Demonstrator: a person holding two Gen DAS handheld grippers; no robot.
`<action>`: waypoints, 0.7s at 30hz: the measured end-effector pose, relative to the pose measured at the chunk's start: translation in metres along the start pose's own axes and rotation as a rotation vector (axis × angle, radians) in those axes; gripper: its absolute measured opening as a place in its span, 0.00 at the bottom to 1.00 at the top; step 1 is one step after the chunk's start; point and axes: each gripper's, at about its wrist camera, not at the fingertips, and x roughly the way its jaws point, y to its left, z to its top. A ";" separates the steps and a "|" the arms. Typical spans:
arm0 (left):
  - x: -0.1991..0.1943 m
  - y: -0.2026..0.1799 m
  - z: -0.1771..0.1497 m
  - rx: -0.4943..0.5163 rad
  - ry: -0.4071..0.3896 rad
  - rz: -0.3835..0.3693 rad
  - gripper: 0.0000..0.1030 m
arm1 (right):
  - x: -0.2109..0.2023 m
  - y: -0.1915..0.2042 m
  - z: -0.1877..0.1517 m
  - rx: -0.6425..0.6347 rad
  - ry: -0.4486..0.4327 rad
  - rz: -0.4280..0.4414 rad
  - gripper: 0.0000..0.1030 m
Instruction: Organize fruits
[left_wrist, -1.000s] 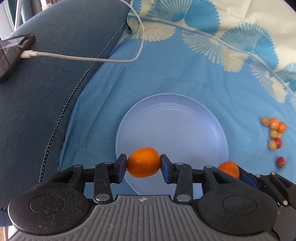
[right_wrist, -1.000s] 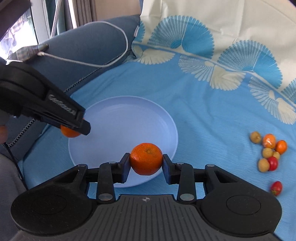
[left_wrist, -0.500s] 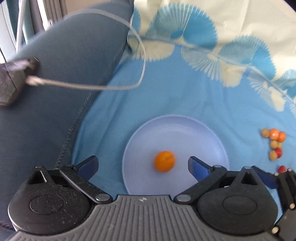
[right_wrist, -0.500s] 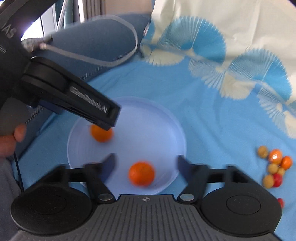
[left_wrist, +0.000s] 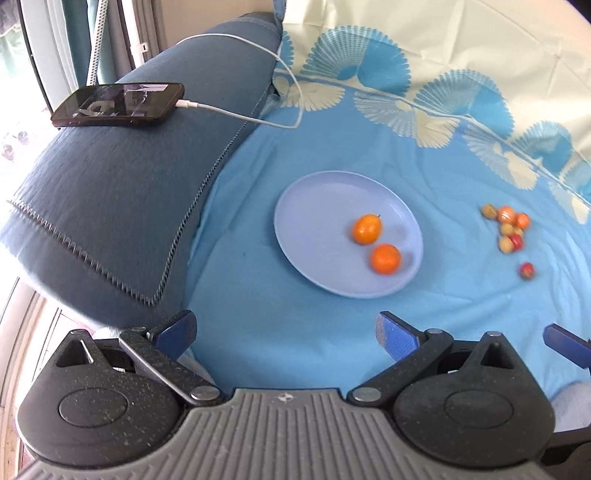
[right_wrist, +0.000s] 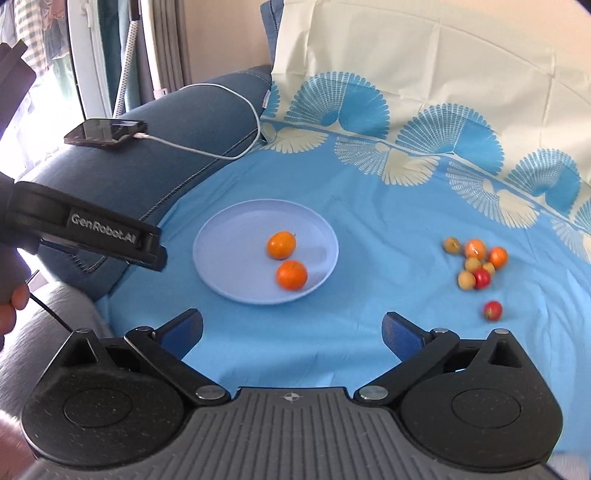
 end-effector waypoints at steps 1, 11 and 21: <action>-0.004 -0.001 -0.004 0.003 -0.005 -0.004 1.00 | -0.006 0.002 -0.003 -0.008 -0.004 0.003 0.99; -0.040 -0.010 -0.015 0.002 -0.087 -0.012 1.00 | -0.051 0.004 -0.015 -0.023 -0.099 -0.035 0.99; -0.059 -0.014 -0.021 0.017 -0.118 -0.014 1.00 | -0.069 -0.002 -0.019 -0.008 -0.147 -0.040 0.99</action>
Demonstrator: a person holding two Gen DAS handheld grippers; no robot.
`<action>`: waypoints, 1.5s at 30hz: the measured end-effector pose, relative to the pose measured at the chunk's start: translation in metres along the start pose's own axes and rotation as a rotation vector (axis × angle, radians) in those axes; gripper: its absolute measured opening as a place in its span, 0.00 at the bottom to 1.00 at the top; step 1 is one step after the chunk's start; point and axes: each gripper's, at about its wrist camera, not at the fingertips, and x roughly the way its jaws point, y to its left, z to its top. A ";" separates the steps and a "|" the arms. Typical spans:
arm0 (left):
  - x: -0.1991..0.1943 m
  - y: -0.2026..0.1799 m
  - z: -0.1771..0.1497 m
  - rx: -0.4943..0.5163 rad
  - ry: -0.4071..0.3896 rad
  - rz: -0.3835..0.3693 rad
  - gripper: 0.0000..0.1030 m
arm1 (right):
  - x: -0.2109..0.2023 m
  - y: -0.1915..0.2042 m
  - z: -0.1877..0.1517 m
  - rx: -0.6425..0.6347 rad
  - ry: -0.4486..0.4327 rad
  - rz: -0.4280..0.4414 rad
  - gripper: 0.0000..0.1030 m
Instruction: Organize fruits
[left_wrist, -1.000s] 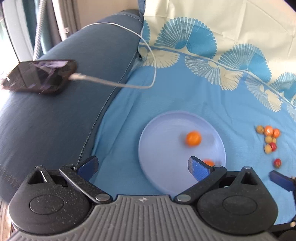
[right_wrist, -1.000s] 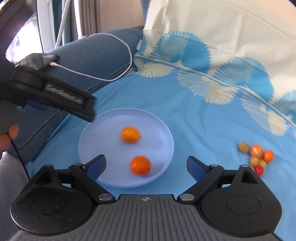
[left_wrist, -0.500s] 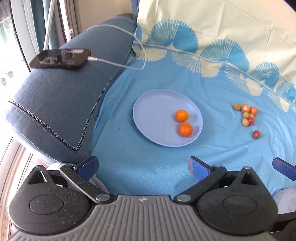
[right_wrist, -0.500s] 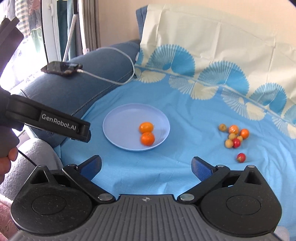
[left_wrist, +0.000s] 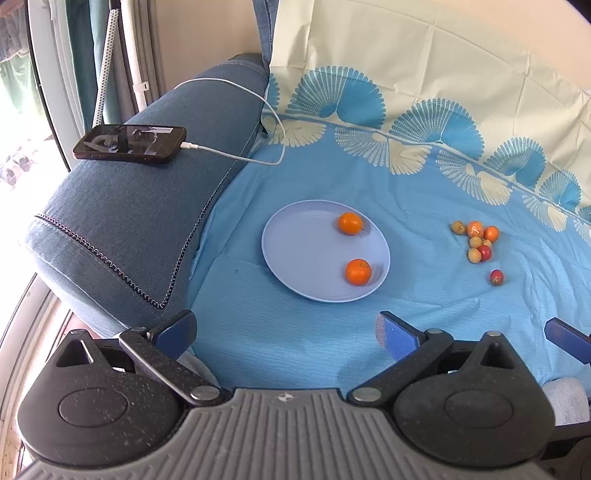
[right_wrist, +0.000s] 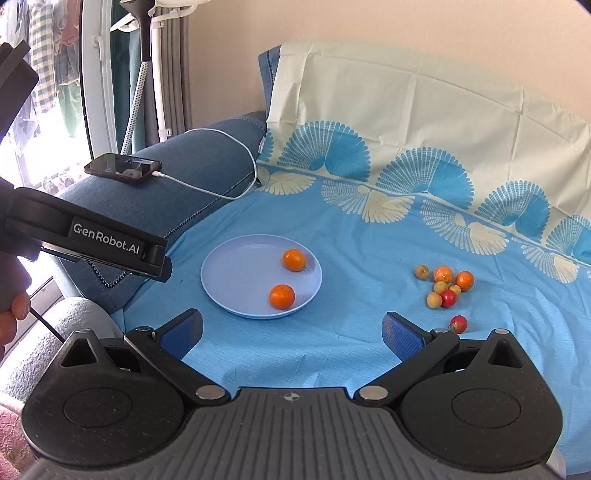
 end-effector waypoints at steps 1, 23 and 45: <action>0.000 0.000 0.000 0.000 0.001 0.001 1.00 | -0.001 0.000 0.000 -0.001 -0.001 0.001 0.99; 0.010 0.004 0.005 -0.008 0.024 0.014 1.00 | 0.011 0.000 0.000 0.005 0.029 0.008 0.99; 0.074 -0.072 0.050 0.096 0.126 0.011 1.00 | 0.055 -0.104 -0.020 0.179 0.023 -0.206 0.99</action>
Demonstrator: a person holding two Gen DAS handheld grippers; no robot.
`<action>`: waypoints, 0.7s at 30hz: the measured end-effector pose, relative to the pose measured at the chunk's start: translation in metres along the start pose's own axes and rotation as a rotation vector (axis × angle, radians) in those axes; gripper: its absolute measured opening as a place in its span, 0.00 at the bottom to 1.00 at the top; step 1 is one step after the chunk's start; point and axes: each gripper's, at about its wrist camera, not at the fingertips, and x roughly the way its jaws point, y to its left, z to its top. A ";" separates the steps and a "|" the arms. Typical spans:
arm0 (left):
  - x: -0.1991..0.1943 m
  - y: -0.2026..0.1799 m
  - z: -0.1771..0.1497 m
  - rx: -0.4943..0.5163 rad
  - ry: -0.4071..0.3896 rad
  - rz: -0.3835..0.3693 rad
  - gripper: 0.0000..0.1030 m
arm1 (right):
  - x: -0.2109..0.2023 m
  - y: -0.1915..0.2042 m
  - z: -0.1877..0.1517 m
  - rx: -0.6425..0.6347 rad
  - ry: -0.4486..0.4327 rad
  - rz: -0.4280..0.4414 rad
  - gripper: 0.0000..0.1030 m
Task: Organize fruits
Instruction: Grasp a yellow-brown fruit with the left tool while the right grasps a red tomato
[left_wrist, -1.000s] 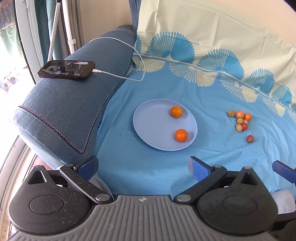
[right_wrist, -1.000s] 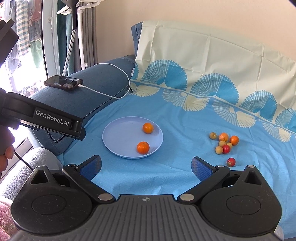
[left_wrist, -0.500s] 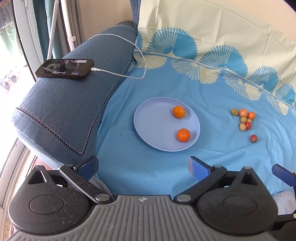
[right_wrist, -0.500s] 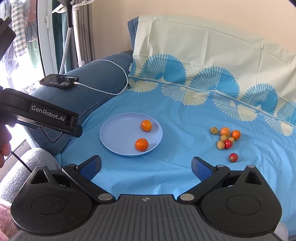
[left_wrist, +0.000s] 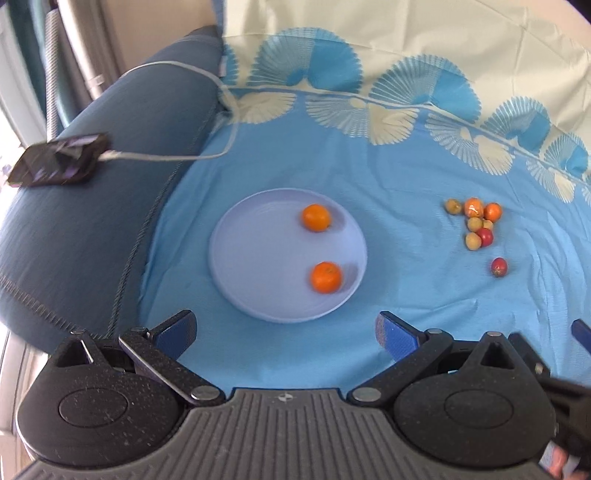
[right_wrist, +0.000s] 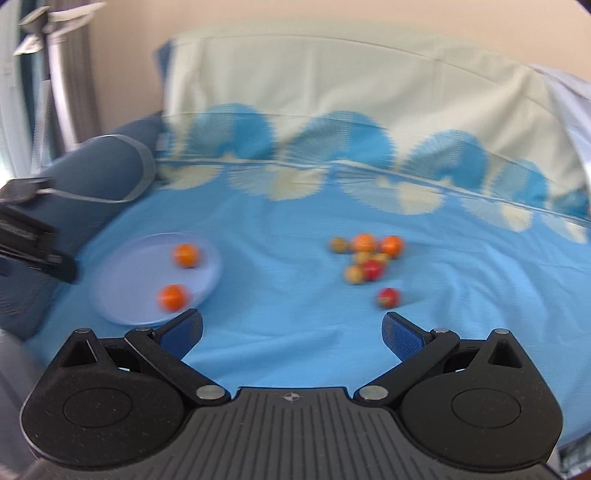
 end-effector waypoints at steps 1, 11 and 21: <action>0.006 -0.008 0.005 0.012 0.003 -0.003 1.00 | 0.009 -0.011 -0.001 0.009 -0.002 -0.032 0.99; 0.063 -0.078 0.052 0.076 0.056 0.000 1.00 | 0.141 -0.095 -0.003 0.069 0.051 -0.141 0.99; 0.120 -0.143 0.072 0.159 0.101 0.003 1.00 | 0.202 -0.101 -0.011 -0.015 0.107 -0.048 0.34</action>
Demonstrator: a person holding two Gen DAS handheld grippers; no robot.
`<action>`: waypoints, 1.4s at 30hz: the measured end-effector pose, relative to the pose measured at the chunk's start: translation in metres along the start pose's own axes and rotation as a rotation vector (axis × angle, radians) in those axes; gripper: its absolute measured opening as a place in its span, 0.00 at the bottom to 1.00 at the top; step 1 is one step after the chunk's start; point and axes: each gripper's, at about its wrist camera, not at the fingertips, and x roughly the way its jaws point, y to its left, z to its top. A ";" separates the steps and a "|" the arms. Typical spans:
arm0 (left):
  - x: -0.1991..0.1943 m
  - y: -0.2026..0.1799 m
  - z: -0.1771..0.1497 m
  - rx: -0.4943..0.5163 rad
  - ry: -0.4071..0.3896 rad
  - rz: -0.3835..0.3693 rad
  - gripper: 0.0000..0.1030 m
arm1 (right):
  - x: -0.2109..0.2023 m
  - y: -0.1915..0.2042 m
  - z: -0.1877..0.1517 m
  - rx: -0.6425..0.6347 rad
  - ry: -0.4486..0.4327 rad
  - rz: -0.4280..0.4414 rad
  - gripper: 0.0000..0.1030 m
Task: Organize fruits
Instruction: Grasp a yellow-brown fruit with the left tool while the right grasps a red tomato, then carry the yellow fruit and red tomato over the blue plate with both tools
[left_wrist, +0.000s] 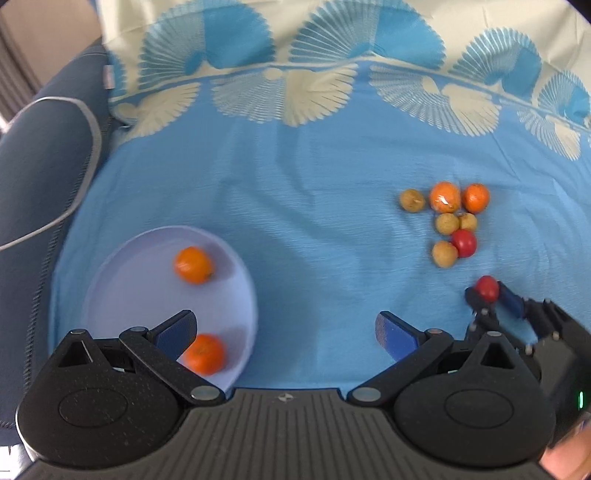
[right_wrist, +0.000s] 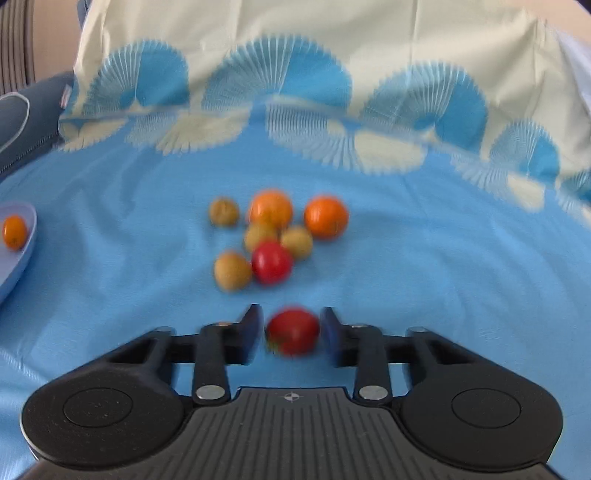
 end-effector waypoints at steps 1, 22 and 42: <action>0.007 -0.008 0.004 0.006 0.007 -0.017 1.00 | -0.001 -0.003 -0.005 0.010 -0.015 0.013 0.34; 0.112 -0.129 0.046 0.232 0.004 -0.200 0.48 | 0.008 -0.063 -0.012 0.178 -0.069 -0.144 0.33; -0.022 -0.019 -0.010 0.064 -0.054 -0.073 0.29 | -0.071 -0.052 0.005 0.197 -0.180 -0.115 0.29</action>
